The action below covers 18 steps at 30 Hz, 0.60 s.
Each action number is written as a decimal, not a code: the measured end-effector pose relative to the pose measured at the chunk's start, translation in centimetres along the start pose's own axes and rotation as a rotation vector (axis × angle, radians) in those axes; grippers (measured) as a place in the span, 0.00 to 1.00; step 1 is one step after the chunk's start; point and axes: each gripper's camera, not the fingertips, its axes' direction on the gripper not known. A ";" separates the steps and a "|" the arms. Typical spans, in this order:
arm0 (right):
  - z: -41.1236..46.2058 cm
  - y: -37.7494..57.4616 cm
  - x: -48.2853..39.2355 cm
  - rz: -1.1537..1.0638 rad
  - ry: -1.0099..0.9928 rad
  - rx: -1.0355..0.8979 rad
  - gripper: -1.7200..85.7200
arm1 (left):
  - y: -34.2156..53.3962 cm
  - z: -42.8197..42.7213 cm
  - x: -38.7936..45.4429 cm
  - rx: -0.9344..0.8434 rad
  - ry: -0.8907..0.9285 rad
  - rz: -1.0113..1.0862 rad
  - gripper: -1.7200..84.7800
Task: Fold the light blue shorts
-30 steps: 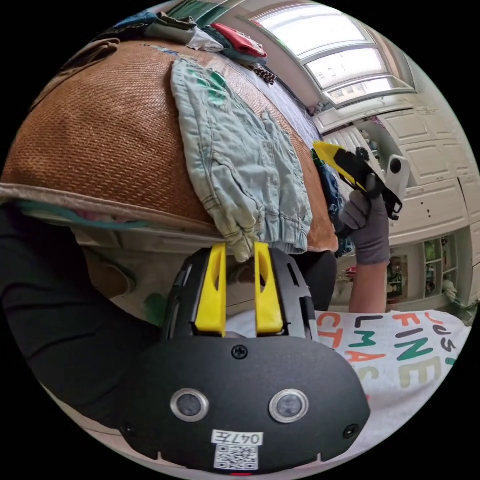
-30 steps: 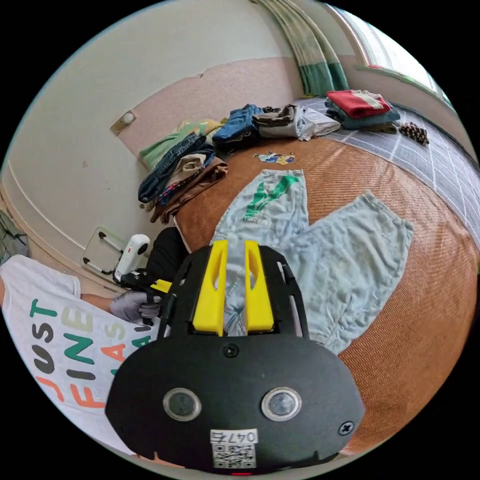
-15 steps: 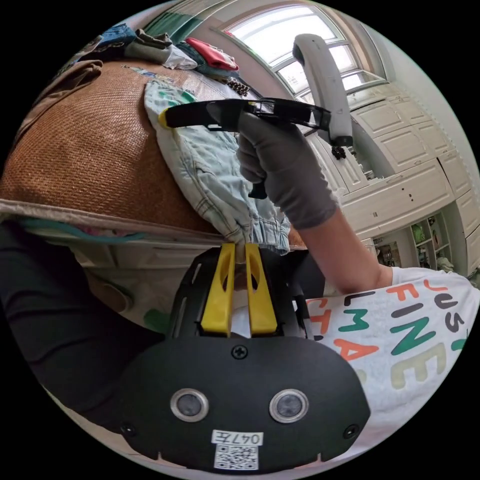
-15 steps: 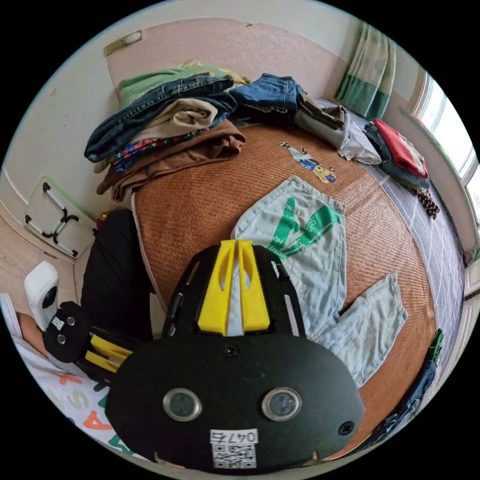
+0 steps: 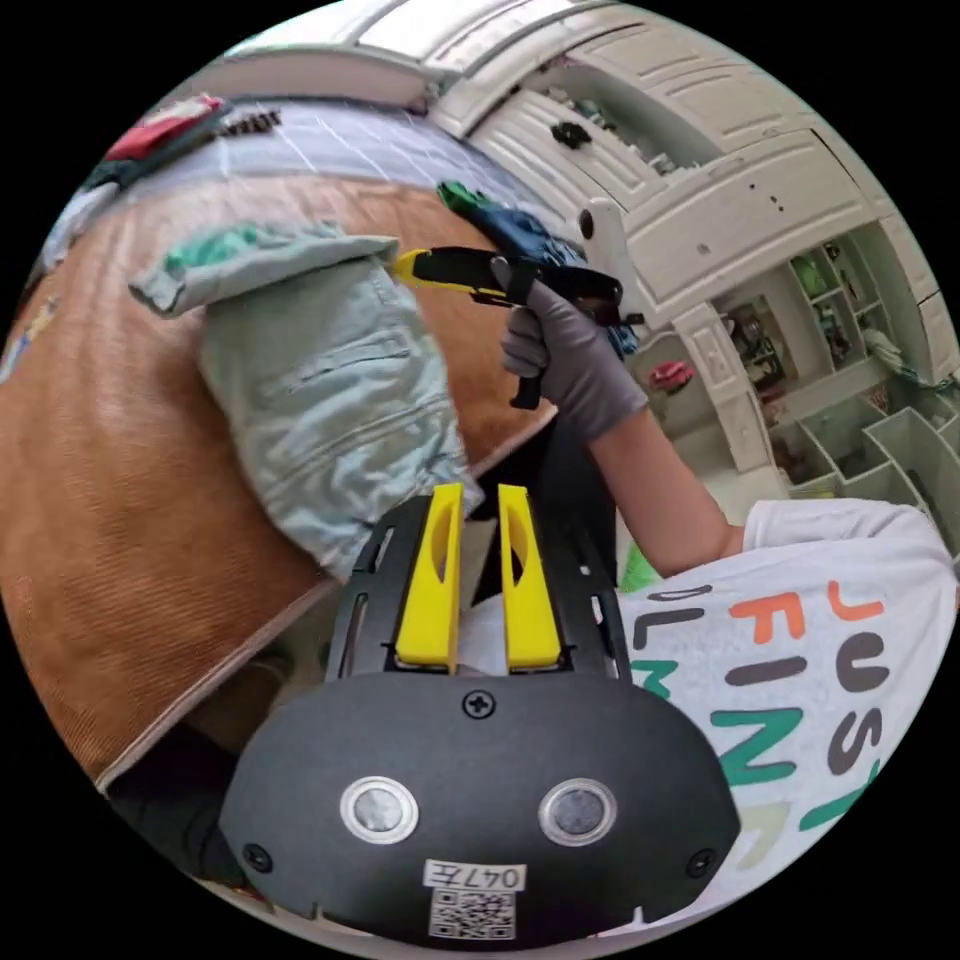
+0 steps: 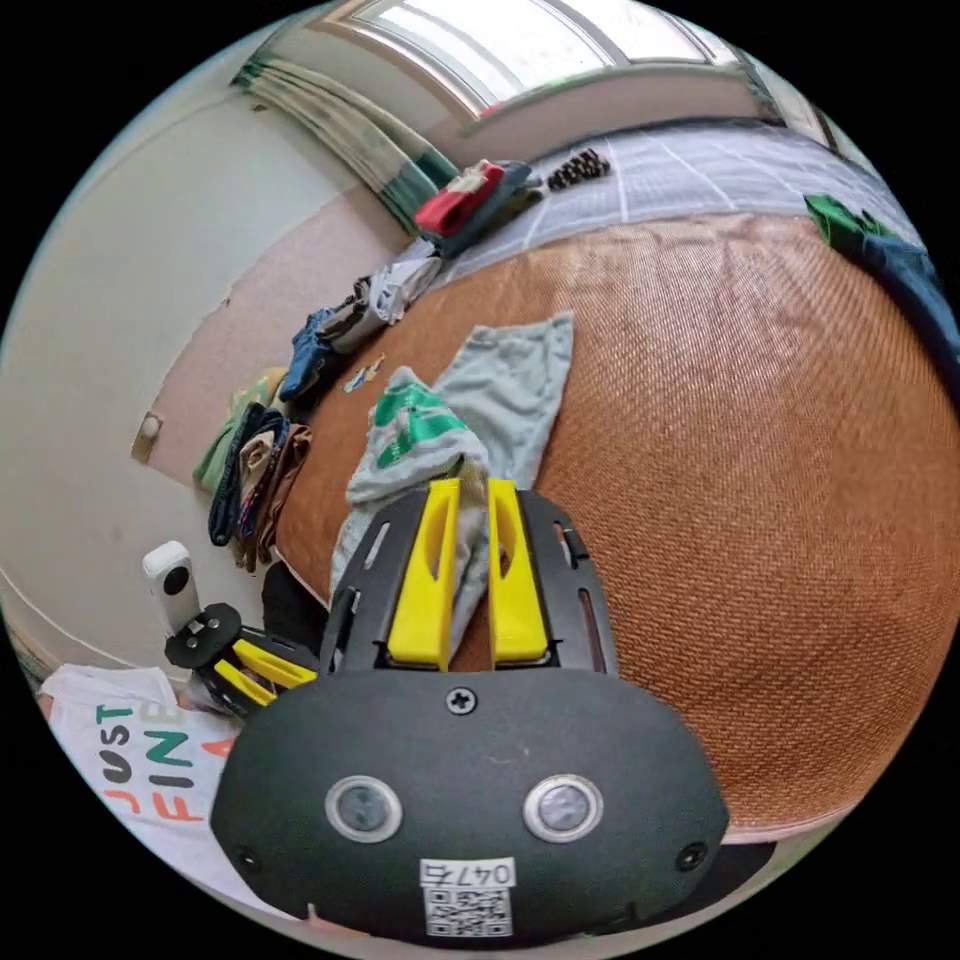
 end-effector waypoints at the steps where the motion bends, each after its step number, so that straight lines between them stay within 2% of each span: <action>1: 0.2 1.2 1.4 0.039 -0.007 -0.012 0.08 | -0.4 2.7 -0.1 -0.030 0.085 -0.025 0.11; 2: 0.1 1.7 1.6 0.047 -0.003 -0.005 0.09 | -0.3 4.5 0.0 -0.030 0.157 -0.048 0.11; 5: -1.7 2.8 -0.4 -0.012 0.083 0.086 0.10 | 1.0 4.6 0.9 0.049 0.203 -0.063 0.11; 8: -1.4 1.3 -6.9 -0.259 0.096 0.100 0.10 | 2.0 1.7 1.1 0.124 0.165 -0.051 0.10; 10: 2.0 0.3 -14.1 -0.528 0.048 -0.011 0.09 | 2.7 0.0 0.9 0.175 0.133 -0.057 0.09; 13: 8.1 1.2 -21.3 -0.799 0.081 -0.143 0.08 | 2.5 -0.7 -0.2 0.203 0.063 -0.092 0.08; 18: 16.0 2.5 -25.0 -0.960 0.258 -0.257 0.04 | 0.5 1.9 -1.1 0.178 0.001 -0.140 0.08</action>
